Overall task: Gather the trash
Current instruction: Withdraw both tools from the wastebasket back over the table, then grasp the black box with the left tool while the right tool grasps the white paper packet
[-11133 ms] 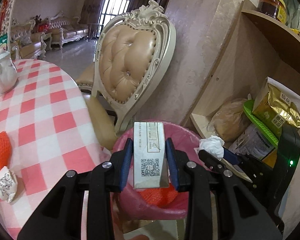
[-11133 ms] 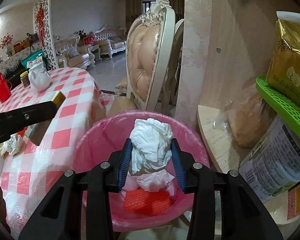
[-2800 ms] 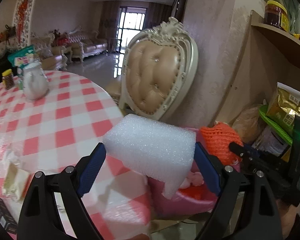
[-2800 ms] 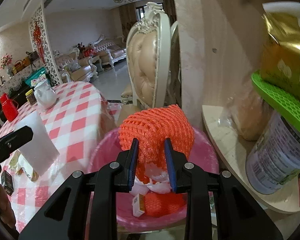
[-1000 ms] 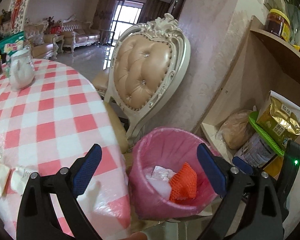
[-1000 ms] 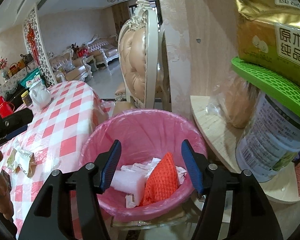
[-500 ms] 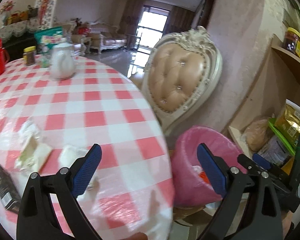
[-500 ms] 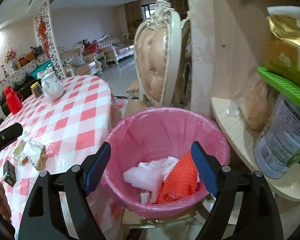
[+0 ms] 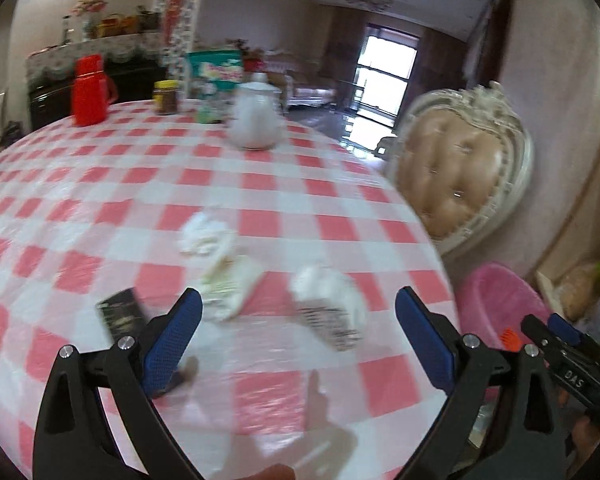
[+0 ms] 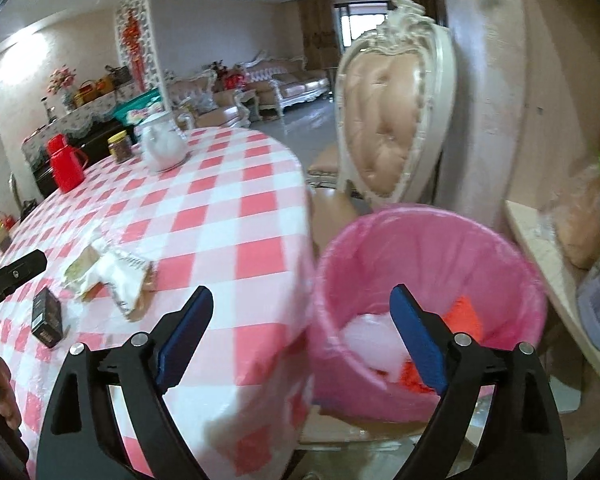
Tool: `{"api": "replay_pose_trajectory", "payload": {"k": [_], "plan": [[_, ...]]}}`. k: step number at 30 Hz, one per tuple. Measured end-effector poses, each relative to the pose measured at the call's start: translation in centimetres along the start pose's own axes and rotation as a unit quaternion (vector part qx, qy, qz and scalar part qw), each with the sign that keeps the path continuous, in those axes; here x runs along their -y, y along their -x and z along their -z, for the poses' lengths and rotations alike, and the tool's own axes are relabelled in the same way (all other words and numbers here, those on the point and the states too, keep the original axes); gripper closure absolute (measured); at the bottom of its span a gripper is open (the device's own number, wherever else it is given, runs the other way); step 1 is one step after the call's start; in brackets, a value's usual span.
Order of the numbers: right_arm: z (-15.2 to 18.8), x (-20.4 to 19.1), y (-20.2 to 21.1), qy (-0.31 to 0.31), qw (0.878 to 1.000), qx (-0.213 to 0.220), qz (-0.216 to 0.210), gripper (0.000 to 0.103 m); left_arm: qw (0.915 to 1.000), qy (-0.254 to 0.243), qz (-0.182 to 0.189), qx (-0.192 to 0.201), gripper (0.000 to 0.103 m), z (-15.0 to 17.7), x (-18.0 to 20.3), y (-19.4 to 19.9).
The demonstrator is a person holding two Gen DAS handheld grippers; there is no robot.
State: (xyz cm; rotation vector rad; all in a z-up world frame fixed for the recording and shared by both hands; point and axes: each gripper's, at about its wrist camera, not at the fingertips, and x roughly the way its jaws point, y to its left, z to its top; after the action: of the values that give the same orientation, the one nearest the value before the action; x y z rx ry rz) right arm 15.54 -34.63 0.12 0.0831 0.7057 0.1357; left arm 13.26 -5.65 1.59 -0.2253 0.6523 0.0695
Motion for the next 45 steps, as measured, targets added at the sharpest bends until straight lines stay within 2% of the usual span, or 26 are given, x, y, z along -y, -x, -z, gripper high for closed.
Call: {"api": "replay_pose_trajectory", "payload": {"k": [6, 19, 28, 39, 41, 43, 45], "plan": [[0.1, -3.4, -0.8, 0.019, 0.999, -0.010, -0.024, 0.018, 0.9993, 0.021, -0.032, -0.004, 0.008, 0.5, -3.4, 0.6], [0.7, -8.3, -2.1, 0.051, 0.997, -0.034, -0.053, 0.018, 0.9925, 0.073, -0.082, -0.053, 0.008, 1.9, -8.2, -1.2], [0.8, -10.3, -3.1, 0.066, 0.995, -0.048, -0.063, 0.018, 0.9898, 0.081, -0.092, -0.073, 0.008, 2.4, -9.5, -2.5], [0.7, -12.2, -4.5, 0.081, 0.992, -0.060, -0.072, 0.018, 0.9876, 0.063, -0.101, -0.102, 0.008, 2.9, -9.5, -4.5], [0.7, -12.5, -4.8, 0.083, 0.992, -0.062, -0.072, 0.018, 0.9878, 0.056, -0.101, -0.104, 0.009, 3.0, -9.2, -4.7], [0.7, -12.8, -5.0, 0.085, 0.992, -0.063, -0.073, 0.018, 0.9876, 0.048, -0.106, -0.105, 0.015, 3.1, -9.0, -4.9], [0.7, -13.2, -5.3, 0.087, 0.991, -0.066, -0.074, 0.018, 0.9870, 0.045, -0.109, -0.110, 0.028, 3.2, -9.1, -5.1]]}}
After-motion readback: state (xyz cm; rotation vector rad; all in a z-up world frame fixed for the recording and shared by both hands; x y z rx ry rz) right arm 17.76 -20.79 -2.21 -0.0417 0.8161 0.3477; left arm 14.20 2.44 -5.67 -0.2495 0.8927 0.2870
